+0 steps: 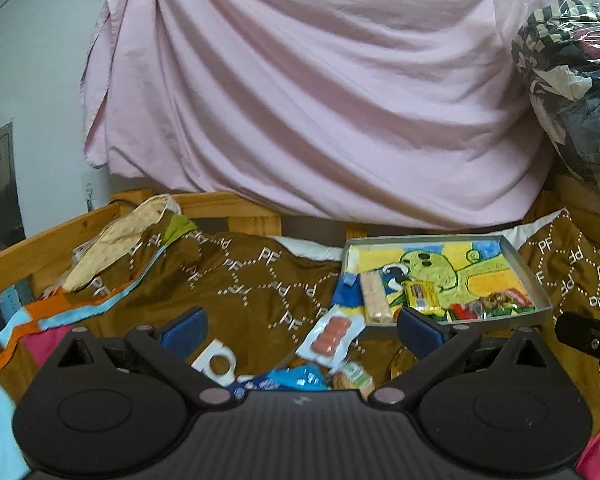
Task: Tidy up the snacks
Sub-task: 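Raise both tools away from the tray, then lower left tool to the blue milk-powder stick while right tool approaches the gold-wrapped snack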
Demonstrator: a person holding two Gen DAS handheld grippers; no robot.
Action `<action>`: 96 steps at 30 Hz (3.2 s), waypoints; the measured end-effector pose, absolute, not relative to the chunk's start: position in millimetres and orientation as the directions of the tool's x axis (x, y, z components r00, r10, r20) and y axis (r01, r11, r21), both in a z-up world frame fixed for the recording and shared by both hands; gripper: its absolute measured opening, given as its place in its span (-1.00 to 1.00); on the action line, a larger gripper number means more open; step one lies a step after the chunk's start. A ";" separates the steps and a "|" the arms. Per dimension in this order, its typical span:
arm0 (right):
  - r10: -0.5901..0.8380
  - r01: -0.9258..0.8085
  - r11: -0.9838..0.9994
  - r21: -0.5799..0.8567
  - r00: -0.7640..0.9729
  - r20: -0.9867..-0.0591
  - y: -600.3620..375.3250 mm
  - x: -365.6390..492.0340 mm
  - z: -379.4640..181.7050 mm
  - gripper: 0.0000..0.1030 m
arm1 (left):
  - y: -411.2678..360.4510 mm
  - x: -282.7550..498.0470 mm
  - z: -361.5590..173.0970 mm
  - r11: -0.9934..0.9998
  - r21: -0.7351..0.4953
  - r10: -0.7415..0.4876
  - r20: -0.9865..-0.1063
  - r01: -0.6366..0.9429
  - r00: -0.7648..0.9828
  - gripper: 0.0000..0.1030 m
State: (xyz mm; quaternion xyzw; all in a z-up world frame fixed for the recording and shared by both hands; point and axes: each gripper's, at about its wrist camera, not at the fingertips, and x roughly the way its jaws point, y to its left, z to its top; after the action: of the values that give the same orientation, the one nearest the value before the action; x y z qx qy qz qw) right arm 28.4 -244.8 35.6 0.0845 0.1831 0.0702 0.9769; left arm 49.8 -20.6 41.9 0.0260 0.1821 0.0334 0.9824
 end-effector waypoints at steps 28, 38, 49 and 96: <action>0.216 -0.150 0.975 0.163 0.811 -0.545 -219.7 13.5 10.6 0.99 | 7.6 31.4 14.8 0.978 0.112 0.206 -0.587 -0.174 0.783 0.99; 0.277 -0.233 0.960 0.152 0.753 -0.597 -207.0 33.9 4.8 0.99 | 9.7 44.9 7.3 0.982 0.100 0.187 -0.645 -0.161 0.741 0.99; 0.335 -0.304 0.939 0.163 0.697 -0.634 -198.8 65.1 -7.1 0.99 | 25.4 77.5 4.6 0.993 -0.001 0.080 -0.739 -0.120 0.669 0.99; 0.425 -0.417 0.889 0.190 0.597 -0.680 -168.1 163.6 -61.8 0.99 | 64.1 196.4 -29.6 0.999 -0.011 0.010 -0.804 -0.031 0.594 0.99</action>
State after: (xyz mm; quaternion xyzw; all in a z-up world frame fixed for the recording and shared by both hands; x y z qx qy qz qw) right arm 163.6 -168.1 -61.8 0.0057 0.3821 0.2356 0.8936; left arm 196.4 64.1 -29.6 -0.0121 0.4501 0.0115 0.8928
